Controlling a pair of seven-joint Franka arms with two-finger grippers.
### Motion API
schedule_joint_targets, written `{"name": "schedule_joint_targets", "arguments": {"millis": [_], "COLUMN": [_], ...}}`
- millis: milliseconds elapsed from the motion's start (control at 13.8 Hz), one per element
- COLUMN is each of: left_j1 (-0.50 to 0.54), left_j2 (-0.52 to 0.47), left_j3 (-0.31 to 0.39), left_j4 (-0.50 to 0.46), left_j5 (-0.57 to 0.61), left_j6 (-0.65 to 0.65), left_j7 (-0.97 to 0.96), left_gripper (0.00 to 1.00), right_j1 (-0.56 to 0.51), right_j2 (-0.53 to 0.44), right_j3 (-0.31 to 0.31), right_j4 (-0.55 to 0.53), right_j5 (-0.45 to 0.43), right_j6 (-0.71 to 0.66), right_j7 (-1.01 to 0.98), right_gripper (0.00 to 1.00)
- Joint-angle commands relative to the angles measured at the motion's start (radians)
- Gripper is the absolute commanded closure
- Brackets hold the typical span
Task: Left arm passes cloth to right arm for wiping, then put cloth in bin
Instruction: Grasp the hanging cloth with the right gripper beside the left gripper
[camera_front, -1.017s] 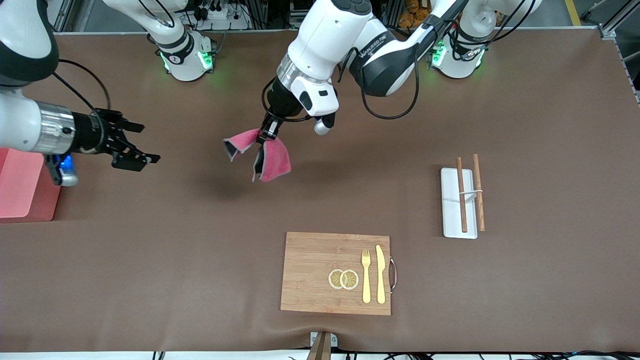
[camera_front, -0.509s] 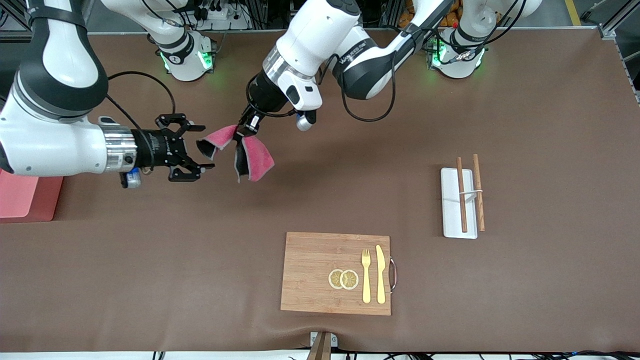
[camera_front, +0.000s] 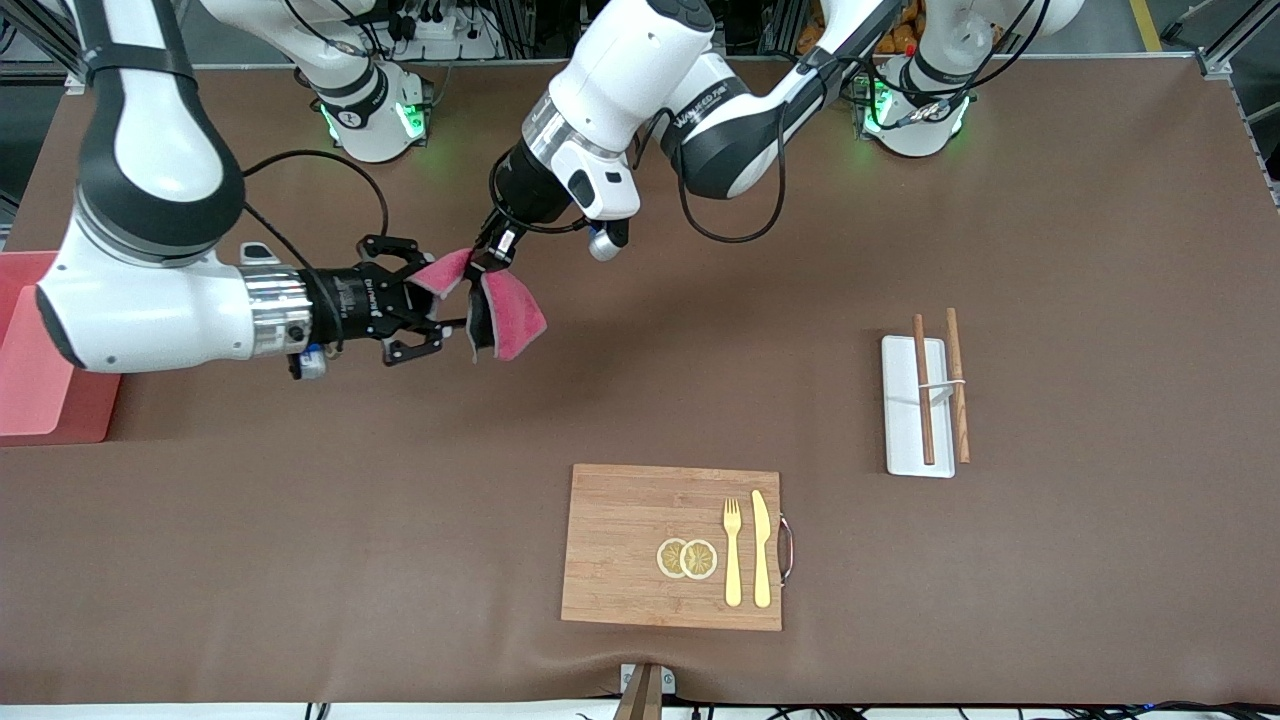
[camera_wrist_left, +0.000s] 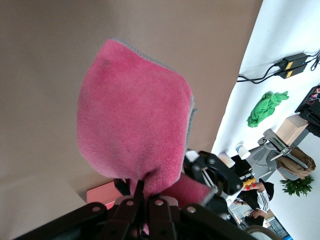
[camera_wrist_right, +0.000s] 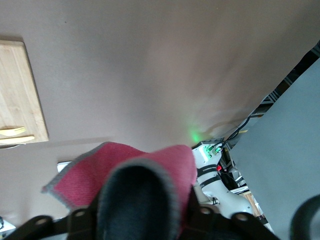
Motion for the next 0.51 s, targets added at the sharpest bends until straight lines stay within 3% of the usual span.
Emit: {"name": "schedule_joint_targets", "arguments": {"millis": [0,436], "left_j1": [-0.01,0.007], "left_j2": [0.011,0.0], "left_j3": [0.011,0.02], "left_j4": [0.01,0.004], "left_j5": [0.028,0.032], "left_j6": [0.017,0.011], "left_j7": [-0.017,-0.019], "left_gripper": [1.0,1.0], "right_j1": [0.023,-0.009], "right_j2": [0.016,0.022], "right_j3": [-0.005,-0.008], "right_j4": [0.013,0.012], "right_j5": [0.023,0.012], "right_j6": [0.007,-0.043], "right_j7": [0.012,-0.072], "right_gripper": [1.0,1.0]}}
